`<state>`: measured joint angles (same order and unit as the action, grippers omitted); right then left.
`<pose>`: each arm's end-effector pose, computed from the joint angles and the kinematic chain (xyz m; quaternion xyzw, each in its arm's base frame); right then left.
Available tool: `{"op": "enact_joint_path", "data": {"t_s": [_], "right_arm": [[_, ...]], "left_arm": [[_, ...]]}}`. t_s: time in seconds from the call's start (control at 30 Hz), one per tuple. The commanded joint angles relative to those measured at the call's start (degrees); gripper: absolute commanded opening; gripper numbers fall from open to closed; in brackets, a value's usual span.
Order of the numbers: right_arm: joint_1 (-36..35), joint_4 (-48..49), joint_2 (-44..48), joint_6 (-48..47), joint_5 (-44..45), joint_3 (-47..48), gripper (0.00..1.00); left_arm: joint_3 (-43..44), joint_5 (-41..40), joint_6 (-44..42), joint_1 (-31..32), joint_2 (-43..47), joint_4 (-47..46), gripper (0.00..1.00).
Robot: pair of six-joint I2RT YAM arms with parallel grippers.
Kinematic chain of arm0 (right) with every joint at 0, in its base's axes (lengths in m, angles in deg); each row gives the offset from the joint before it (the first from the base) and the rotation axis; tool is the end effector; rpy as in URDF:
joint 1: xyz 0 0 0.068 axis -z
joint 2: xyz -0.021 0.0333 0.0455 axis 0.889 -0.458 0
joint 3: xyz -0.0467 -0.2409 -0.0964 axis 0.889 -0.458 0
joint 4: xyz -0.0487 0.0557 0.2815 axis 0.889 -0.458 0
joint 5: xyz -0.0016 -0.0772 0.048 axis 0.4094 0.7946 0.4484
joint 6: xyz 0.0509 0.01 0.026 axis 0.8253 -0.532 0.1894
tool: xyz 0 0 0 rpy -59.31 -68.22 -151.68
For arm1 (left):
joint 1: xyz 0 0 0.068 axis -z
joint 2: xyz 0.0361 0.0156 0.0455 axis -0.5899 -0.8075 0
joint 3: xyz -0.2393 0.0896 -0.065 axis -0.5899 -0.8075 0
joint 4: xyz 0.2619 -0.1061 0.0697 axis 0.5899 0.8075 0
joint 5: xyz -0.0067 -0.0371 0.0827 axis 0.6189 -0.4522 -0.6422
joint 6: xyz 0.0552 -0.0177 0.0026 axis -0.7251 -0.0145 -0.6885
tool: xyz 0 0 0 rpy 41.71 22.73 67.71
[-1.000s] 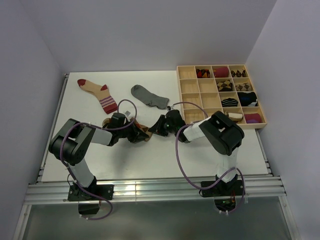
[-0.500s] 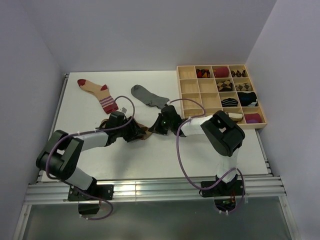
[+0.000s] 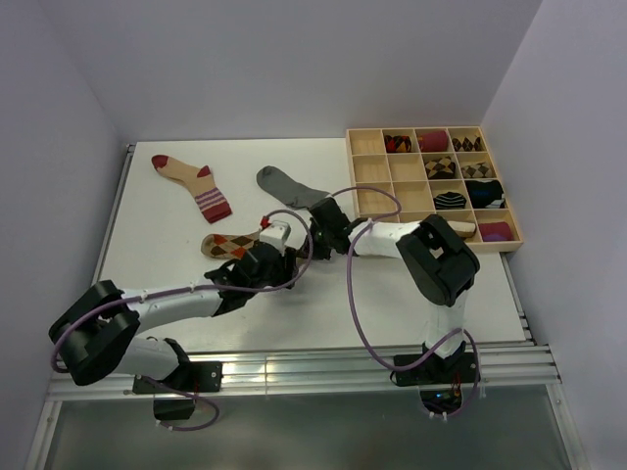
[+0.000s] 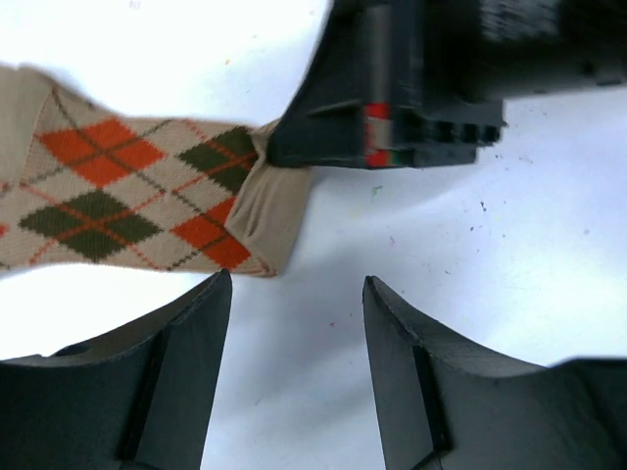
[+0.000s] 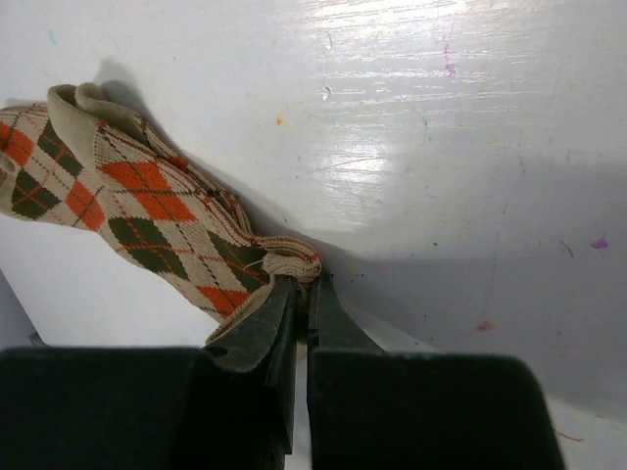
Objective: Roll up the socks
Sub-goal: Roll the sock at the center of the board.
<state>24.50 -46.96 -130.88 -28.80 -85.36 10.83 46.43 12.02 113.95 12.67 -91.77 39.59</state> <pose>0.3146 0.2549 0.1014 0.0982 0.9338 0.2854 0.1920 0.2042 -0.2180 0.1501 0.0997 0.8761 -0.2020 0.4263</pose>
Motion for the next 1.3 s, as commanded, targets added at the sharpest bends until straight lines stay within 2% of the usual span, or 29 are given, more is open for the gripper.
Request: {"op": "enact_joint_path", "data": {"t_s": [0.0, 0.37, 0.57, 1.27], "right_arm": [[-0.2, -7.0, -1.8, -1.7, 2.0, 1.3, 0.0], [-0.2, -7.2, -3.0, -2.0, -0.3, 2.0, 0.0], [-0.2, -6.5, -3.9, -1.8, -1.7, 2.2, 0.0], [0.0, -7.1, -4.7, -2.4, -3.4, 2.8, 0.0]], "left_arm": [[-1.2, -7.9, -10.2, 3.5, -0.7, -9.1, 0.61], [0.2, -11.5, -18.8, 6.9, -10.6, -17.7, 0.62], [-0.3, -12.5, -21.6, 7.4, -11.2, -21.0, 0.6], [3.6, -14.0, -15.5, 7.4, -18.5, -10.3, 0.56]]}}
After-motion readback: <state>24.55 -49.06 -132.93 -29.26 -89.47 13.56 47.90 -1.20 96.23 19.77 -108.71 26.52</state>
